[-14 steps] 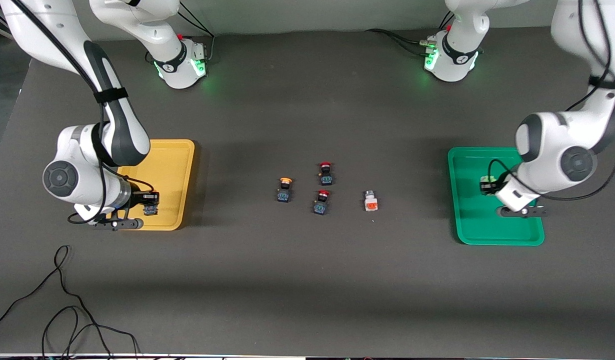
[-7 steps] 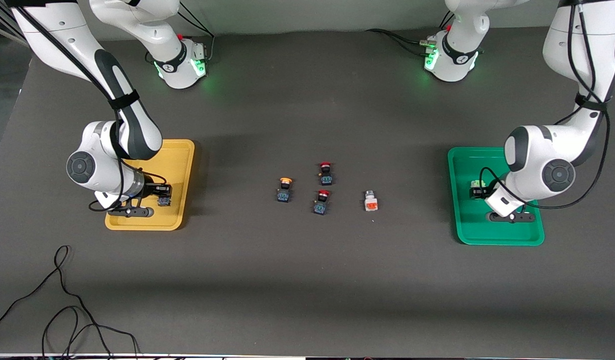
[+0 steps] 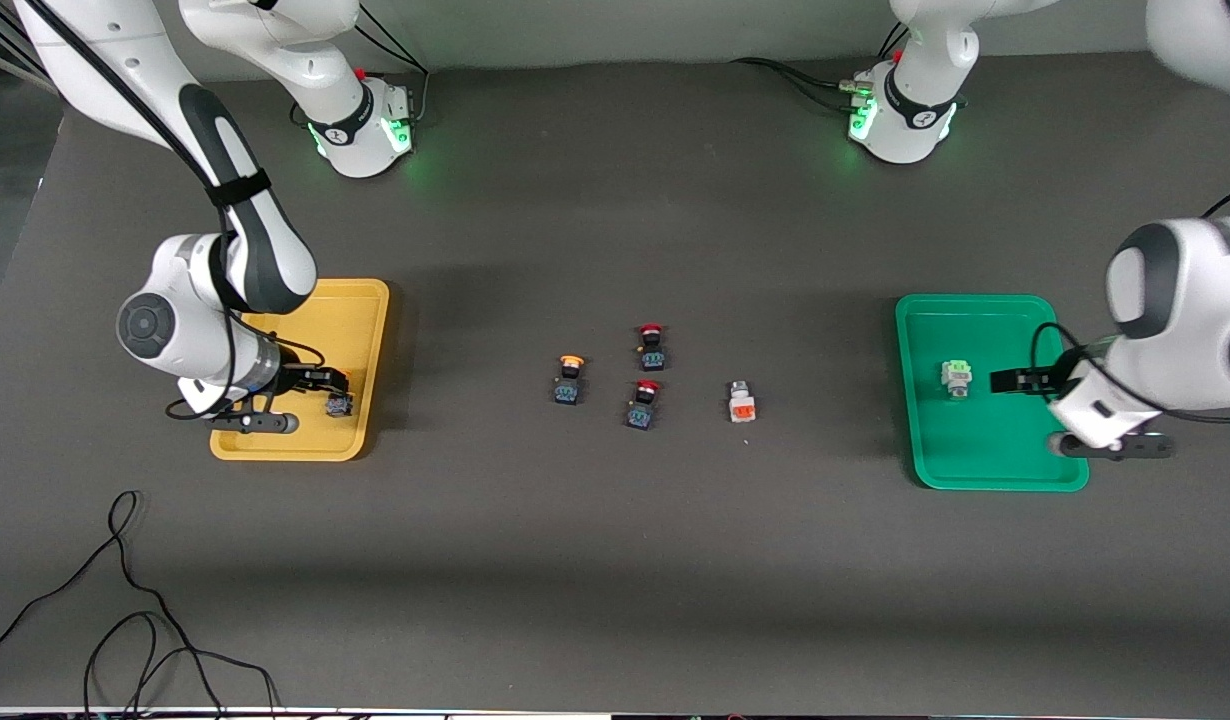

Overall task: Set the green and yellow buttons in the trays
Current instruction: 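Reach the orange button with the left gripper while the right gripper reaches a yellow button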

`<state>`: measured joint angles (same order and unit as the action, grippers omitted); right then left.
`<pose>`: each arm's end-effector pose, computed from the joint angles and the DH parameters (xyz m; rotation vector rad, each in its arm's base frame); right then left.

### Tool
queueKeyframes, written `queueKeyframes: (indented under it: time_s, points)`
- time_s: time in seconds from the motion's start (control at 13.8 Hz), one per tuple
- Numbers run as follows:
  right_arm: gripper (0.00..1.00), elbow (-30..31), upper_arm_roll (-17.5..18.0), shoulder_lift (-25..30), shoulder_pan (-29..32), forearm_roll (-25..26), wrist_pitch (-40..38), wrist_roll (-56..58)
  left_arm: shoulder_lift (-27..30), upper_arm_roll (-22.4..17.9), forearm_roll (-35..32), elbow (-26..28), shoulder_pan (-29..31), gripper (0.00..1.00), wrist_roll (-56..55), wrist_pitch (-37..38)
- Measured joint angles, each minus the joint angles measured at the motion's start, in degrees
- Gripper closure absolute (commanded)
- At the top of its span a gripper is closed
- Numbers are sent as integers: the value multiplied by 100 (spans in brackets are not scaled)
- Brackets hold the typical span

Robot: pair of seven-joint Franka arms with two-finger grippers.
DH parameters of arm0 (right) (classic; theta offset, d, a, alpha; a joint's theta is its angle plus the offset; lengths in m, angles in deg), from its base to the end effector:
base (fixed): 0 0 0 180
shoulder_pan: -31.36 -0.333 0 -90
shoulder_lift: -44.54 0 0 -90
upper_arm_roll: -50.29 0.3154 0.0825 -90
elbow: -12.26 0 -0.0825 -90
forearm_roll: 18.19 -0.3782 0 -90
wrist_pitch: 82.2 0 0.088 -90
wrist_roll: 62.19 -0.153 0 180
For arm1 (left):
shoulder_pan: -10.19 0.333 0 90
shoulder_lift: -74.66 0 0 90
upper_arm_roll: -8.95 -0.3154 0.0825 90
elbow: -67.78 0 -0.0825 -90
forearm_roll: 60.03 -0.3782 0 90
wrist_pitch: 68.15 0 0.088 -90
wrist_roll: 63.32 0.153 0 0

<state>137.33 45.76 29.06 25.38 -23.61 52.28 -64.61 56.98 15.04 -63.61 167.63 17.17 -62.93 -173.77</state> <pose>0.5390 0.0172 0.2144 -3.0953 0.1316 0.1640 0.6022 0.0203 0.3399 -3.1017 0.0196 0.3208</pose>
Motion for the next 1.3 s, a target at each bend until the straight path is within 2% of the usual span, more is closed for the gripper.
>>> queueKeyframes:
  time_s: [0.29,0.51,0.65,0.72,0.87,1.16,1.3]
  points:
    - [11,-709,198,415,-9,-44,-992,-359,-82,64,275,-187,-555,0,-439,141]
    - [11,-1043,857,407,-36,-59,-1091,-1511,-265,97,422,-179,-1366,0,-1369,-130]
    - [8,-1161,1314,280,-81,-59,-999,-2229,-466,108,440,-147,-1982,0,-2249,-646]
    - [0,-1188,1545,177,-99,-58,-848,-2585,-574,112,441,-142,-2274,0,-2623,-906]
    - [0,-1195,1897,-96,-188,10,-486,-3211,-738,115,441,-142,-2777,0,-3111,-1328]
    - [0,-1209,2132,-672,-549,854,95,-4589,-962,89,435,-126,-3019,0,-3300,-1689]
    - [0,-1296,2156,-994,-804,1162,312,-5188,-1321,70,425,-98,-3020,0,-3297,-2058]
